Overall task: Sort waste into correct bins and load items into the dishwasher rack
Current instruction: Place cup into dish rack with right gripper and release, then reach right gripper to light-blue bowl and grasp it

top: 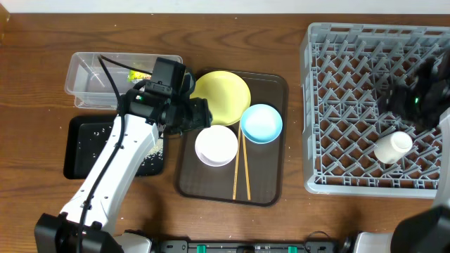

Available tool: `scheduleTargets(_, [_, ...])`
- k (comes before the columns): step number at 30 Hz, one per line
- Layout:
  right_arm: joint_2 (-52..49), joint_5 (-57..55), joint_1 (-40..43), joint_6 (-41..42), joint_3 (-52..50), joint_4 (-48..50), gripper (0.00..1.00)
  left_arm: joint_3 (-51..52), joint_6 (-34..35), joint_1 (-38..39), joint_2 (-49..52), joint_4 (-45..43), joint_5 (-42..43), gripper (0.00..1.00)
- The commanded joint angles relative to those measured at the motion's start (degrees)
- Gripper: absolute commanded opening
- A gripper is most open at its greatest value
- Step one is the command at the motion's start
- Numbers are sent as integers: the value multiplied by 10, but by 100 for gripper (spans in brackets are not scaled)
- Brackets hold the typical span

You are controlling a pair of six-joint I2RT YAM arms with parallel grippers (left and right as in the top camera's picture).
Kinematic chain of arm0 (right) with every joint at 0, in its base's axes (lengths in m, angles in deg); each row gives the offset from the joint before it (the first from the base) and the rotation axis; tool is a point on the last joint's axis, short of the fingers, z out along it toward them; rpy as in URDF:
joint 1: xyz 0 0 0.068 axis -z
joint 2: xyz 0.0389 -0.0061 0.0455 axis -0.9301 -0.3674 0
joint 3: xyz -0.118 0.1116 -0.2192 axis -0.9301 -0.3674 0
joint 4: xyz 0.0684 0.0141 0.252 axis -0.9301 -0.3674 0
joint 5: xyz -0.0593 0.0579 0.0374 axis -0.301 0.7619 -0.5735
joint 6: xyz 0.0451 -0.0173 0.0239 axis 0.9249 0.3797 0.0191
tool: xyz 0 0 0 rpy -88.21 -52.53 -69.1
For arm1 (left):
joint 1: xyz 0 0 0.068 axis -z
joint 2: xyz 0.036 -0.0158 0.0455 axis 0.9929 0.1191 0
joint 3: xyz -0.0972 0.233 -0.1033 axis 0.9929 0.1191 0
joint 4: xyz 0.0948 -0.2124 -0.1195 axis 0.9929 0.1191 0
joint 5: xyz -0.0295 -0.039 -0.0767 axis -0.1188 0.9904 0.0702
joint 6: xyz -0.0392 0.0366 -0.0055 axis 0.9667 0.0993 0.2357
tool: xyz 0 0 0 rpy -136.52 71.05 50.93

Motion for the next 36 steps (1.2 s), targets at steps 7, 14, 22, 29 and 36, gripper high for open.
scheduleTargets(7, [-1,143,-174,-121,17,77,75,-7,5,-2,0,27,-83,70])
scheduleTargets(14, [-72,54,-300,-141,17,75,72,-7,5,-1,2,34,-84,70])
scheduleTargets(22, [-172,4,-366,-115,17,69,66,-7,5,-1,2,34,-84,70])
scheduleTargets(29, [-250,-22,-377,-87,17,63,46,-7,5,-1,2,34,-84,71])
scheduleTargets(36, [-282,-33,-378,-85,17,65,23,-7,5,-1,2,34,-84,71])
